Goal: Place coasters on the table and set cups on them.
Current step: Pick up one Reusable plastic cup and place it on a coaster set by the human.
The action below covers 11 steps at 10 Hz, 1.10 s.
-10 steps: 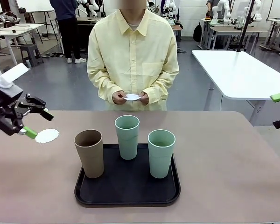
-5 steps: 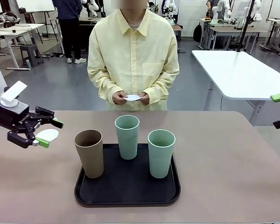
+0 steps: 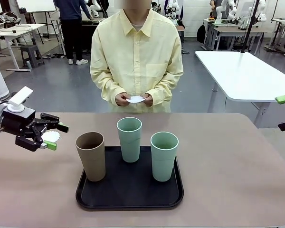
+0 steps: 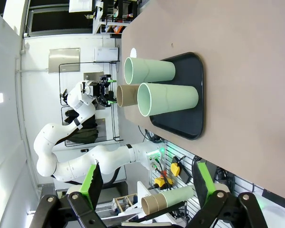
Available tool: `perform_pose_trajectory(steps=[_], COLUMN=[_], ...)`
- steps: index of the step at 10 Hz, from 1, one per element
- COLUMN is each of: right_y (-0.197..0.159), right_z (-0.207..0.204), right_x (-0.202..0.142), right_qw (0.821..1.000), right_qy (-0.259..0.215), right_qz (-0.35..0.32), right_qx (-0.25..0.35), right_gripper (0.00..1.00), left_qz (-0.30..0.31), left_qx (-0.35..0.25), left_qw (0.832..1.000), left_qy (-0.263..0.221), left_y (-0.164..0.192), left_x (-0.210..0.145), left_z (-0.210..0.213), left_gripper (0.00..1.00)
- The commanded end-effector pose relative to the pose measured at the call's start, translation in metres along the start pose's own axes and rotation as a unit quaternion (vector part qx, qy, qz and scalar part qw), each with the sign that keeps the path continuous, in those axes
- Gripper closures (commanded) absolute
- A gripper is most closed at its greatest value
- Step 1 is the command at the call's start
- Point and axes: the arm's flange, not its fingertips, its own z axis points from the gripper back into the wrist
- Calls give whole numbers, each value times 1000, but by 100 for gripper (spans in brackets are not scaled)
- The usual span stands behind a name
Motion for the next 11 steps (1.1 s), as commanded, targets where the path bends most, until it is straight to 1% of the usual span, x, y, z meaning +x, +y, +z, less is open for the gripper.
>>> perform_pose_trajectory(steps=[1,4,5,6,7,8,10,11], right_y=[1,1,1,1,1,1,1,1], right_z=[-2,-2,-2,-2,-2,-2,-2,-2], right_x=[3,3,3,3,3,3,3,3], right_qw=[1000,1000,1000,1000,1000,1000,1000,1000], right_qy=[-4,-4,-4,-4,-4,-4,-4,-4], right_qz=[8,8,8,8,8,8,8,8], right_qx=[18,18,18,18,18,18,18,18], right_gripper=[0,0,0,0,0,0,0,0], left_qz=[-11,-2,-18,-35,-45,-45,-53,-65], left_qx=[-5,0,-17,-19,-16,-33,-33,-22], left_qw=[1000,1000,1000,999,999,998,997,997], left_qy=[4,2,6,2,-15,-33,-42,-43], left_y=[-2,0,0,-3,-7,-12,-17,-14], left_x=[3,1,-10,-22,-28,-37,-47,-52], left_z=[3,0,-2,-5,-7,-13,-26,-33], left_gripper=[0,0,0,0,0,0,0,0])
